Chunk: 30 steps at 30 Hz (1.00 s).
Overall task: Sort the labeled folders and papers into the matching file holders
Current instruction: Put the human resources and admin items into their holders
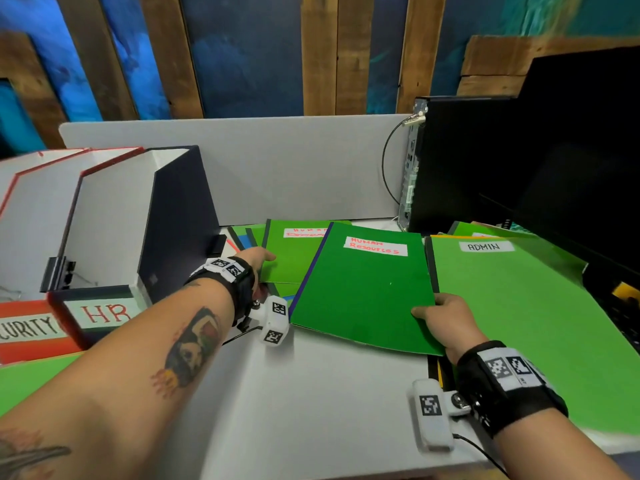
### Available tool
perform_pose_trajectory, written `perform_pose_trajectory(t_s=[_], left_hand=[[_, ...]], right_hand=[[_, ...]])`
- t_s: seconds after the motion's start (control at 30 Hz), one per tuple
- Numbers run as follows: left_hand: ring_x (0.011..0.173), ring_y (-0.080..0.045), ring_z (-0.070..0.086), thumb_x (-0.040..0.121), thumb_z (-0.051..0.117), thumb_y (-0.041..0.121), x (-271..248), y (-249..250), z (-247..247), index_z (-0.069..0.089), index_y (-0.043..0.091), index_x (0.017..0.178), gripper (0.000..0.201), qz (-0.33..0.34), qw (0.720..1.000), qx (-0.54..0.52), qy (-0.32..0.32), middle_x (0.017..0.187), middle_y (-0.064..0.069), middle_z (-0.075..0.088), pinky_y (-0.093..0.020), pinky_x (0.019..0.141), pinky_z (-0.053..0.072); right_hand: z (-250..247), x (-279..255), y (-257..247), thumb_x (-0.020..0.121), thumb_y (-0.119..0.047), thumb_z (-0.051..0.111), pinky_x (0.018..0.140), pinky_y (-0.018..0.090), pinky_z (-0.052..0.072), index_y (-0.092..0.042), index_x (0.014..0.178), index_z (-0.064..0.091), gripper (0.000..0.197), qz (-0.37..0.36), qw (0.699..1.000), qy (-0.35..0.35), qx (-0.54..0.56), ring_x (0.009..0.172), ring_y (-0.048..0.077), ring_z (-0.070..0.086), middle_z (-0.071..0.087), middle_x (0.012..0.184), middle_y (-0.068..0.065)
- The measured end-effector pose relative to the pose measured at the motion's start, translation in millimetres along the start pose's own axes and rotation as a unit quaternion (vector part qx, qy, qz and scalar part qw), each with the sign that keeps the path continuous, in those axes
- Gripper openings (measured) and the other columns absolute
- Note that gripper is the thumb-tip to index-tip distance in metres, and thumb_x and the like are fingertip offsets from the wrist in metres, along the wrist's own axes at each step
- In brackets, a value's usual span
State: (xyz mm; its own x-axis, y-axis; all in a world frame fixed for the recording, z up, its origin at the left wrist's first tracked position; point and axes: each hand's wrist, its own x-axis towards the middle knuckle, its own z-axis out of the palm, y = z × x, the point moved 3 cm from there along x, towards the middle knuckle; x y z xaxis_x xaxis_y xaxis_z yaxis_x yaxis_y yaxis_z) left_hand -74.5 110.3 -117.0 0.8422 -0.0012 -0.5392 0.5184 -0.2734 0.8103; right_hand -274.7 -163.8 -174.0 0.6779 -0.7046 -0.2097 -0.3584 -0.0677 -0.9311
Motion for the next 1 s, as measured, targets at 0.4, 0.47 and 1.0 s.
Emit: perform_pose_trajectory(t_s=[0.4,0.47,1.0], left_hand=[[0.049,-0.019,0.040,0.100,0.058,0.040,2,-17,8,0.049,0.006,0.082,0.040,-0.043,0.997,0.044,-0.036,0.039,-0.007,0.043,-0.029,0.051,0.030],[0.048,-0.017,0.036,0.098,0.061,0.037,1,-18,10,0.050,0.009,0.078,0.036,-0.038,0.998,0.024,-0.042,0.038,-0.004,0.040,-0.027,0.051,0.029],[0.101,-0.041,0.068,0.094,0.052,-0.011,-30,-14,-19,0.059,-0.003,0.109,0.019,0.097,0.976,-0.190,-0.031,0.110,-0.023,0.068,-0.058,0.094,0.054]], right_hand=[[-6,-5,-1,0.091,0.008,0.061,0.091,0.043,0.055,0.005,0.124,0.061,0.033,-0.001,1.000,-0.004,0.030,0.098,0.033,0.068,0.070,0.104,0.013],[-10,-7,-2,0.092,0.007,0.062,0.091,0.039,0.052,0.006,0.131,0.057,0.040,-0.010,0.999,0.003,0.054,0.101,0.031,0.065,0.068,0.114,0.015],[-18,-56,-57,0.100,-0.002,0.057,0.111,0.027,0.030,-0.008,0.154,0.036,0.058,-0.264,0.948,0.072,0.160,0.146,0.020,0.034,0.036,0.159,0.011]])
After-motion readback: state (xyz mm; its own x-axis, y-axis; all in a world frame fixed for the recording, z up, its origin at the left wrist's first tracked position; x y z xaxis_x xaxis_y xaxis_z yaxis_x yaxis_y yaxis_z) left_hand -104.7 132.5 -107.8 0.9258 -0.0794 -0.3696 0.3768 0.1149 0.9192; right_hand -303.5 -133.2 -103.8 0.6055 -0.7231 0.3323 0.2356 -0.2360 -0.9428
